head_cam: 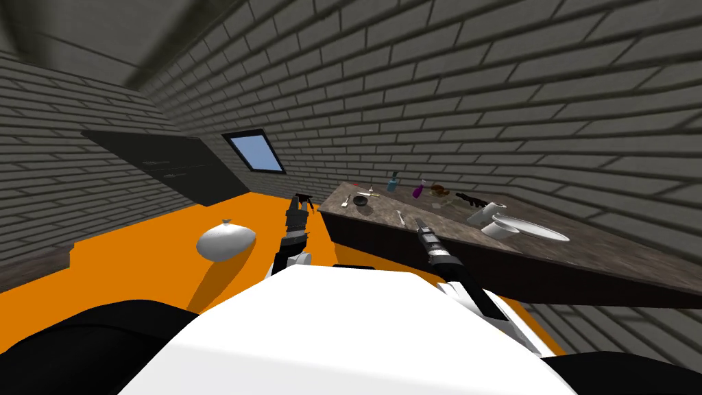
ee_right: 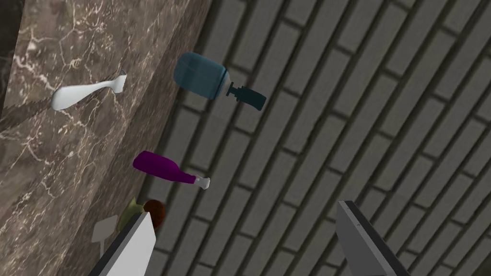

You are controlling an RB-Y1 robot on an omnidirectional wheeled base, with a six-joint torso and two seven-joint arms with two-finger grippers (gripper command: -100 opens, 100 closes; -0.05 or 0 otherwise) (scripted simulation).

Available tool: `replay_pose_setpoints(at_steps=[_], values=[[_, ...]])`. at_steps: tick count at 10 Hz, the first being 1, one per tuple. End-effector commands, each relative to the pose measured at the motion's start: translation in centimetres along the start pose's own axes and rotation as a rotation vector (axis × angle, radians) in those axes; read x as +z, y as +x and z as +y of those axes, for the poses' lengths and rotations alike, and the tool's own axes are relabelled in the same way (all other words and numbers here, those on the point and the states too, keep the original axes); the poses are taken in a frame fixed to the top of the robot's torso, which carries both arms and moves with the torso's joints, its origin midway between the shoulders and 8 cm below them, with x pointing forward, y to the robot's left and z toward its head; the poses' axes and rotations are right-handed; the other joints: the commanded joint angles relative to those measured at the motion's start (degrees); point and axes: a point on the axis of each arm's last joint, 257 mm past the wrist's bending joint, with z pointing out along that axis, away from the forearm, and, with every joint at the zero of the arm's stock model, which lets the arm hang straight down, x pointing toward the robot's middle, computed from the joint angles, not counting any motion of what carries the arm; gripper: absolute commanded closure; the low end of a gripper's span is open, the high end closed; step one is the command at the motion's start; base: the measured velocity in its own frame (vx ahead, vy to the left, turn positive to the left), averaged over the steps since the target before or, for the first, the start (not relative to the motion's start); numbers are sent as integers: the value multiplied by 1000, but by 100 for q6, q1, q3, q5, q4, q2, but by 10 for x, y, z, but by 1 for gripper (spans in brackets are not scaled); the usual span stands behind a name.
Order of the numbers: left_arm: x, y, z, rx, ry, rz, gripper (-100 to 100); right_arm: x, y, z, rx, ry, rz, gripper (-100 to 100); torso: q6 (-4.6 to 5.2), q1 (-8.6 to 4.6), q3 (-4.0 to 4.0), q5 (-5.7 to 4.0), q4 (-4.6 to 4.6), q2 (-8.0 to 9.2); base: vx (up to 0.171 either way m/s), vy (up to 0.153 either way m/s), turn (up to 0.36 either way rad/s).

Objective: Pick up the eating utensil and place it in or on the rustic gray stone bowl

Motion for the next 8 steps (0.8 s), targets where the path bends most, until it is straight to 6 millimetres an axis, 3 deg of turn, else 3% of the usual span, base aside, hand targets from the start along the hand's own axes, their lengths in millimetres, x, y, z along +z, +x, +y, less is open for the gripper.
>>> replay_pose_setpoints(at_steps=[1,3,4,8], values=[[0,0,0,0,0,0,0,-1,0,-7,-11,29,4,-100,0,0,0,0,0,0,-37,-4,112],[0,0,0,0,0,0,0,-12,-15,-41,-60,134,18,-100,-1,1,-1,0,0,-2,-47,7,298],[0,0,0,0,0,0,0,-12,-15,-42,-60,139,19,-100,-1,1,1,0,1,1,-42,4,117],[0,0,0,0,0,0,0,-40,-48,-110,-168,354,49,-100,1,5,-6,0,-2,-10,-21,21,275]])
